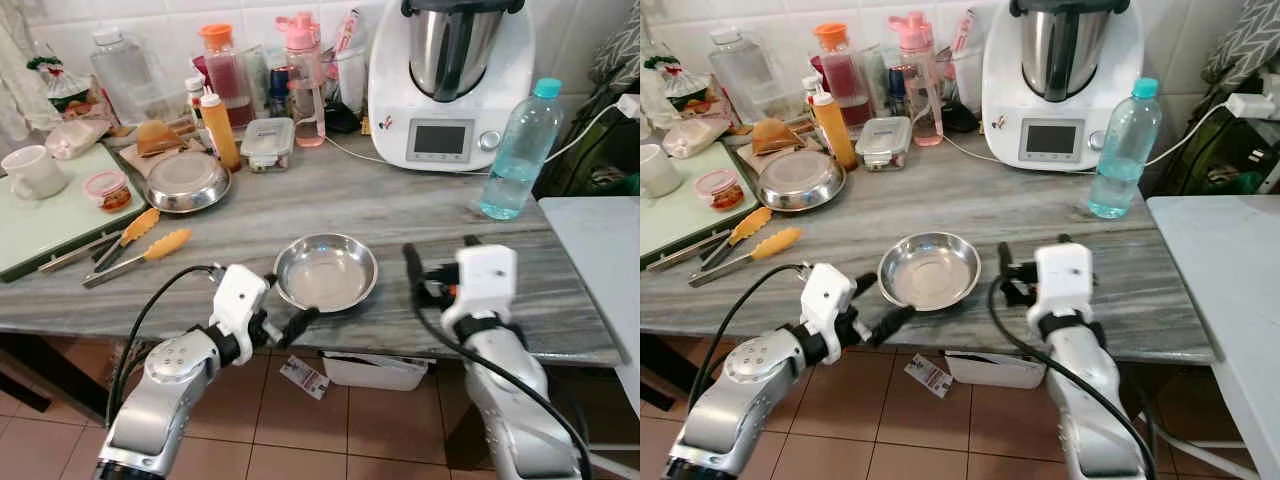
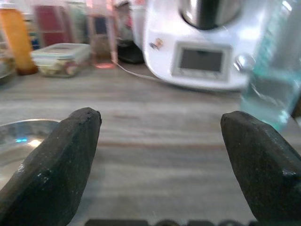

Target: Setting the table

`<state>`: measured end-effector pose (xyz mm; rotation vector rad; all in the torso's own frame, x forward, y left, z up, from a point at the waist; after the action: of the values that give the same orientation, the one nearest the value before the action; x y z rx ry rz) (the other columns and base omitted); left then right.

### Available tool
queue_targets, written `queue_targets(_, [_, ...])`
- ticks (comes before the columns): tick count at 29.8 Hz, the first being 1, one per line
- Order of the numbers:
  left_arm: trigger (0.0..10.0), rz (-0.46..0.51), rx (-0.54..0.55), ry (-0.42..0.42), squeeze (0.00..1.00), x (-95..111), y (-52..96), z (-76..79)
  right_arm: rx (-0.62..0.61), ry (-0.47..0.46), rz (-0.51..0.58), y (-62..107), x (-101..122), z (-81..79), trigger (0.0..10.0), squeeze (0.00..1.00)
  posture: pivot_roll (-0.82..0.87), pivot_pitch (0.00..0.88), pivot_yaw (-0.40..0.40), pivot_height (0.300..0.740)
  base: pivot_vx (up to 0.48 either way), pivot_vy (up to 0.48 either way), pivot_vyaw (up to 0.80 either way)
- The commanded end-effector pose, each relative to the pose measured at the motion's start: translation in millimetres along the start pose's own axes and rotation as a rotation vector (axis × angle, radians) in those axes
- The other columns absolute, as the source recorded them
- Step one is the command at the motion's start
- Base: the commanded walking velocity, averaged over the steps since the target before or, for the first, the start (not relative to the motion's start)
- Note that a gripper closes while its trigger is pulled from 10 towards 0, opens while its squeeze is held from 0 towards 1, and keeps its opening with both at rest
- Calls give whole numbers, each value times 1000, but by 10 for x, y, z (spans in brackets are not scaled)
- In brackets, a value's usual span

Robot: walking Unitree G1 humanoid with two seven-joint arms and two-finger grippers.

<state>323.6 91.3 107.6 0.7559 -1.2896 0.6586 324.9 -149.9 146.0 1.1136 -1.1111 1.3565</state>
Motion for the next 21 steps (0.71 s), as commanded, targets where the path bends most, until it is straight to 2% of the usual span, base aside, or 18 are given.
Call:
queue_targets(1, [10000, 34, 59, 12, 0, 74, 21, -130, -10, -16, 9, 23, 53, 42, 10000, 0, -55, 0, 81, 740, 0, 0, 0])
queue_targets(4, [10000, 84, 166, 44, 0, 135, 23, -228, -78, 60, 39, 59, 115, 173, 10000, 0, -60, 0, 78, 740, 0, 0, 0])
queue_targets(7, [10000, 89, 232, 48, 0, 128, 31, -295, -53, 27, 41, 72, 123, 146, 10000, 0, -64, 0, 74, 740, 0, 0, 0])
queue_targets(9, [10000, 87, 303, 39, 0, 100, 53, -381, -80, 45, 51, 96, 145, 173, 10000, 0, -66, 0, 72, 740, 0, 0, 0])
queue_targets(11, [10000, 85, 328, 41, 0, 81, 63, -411, -94, 51, 58, 109, 150, 192, 10000, 0, -67, 0, 70, 740, 0, 0, 0])
queue_targets(15, [10000, 97, 397, 47, 0, 42, 109, -488, -89, 27, -13, 152, 36, 179, 10000, 0, -66, 0, 66, 740, 0, 0, 0])
queue_targets(16, [10000, 109, 415, 47, 0, 8, 140, -505, -42, -31, -21, 173, 19, 98, 10000, 0, -67, 0, 65, 740, 0, 0, 0])
queue_targets(17, [10000, 117, 427, 54, 0, -20, 169, -512, 3, -36, 5, 193, 59, 30, 10000, 0, -67, 0, 64, 740, 0, 0, 0])
queue_targets(21, [10000, 118, 485, 56, 0, -45, 259, -560, -21, 2, 10, 198, 66, 75, 10000, 0, -64, 0, 61, 740, 0, 0, 0])
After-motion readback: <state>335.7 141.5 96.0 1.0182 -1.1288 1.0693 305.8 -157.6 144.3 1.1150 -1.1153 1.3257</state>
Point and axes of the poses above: a point about 5 cm out from each wrist's last joint towards the gripper, its own y axis pointing back from the gripper into the wrist, its own x axis along the axis of the wrist's last joint, z = x × y, the point moved 6 cm from there along -y, pointing out of the wrist towards the gripper, and after that the axes turned 6 degrees about y, right-handed, at the moved point
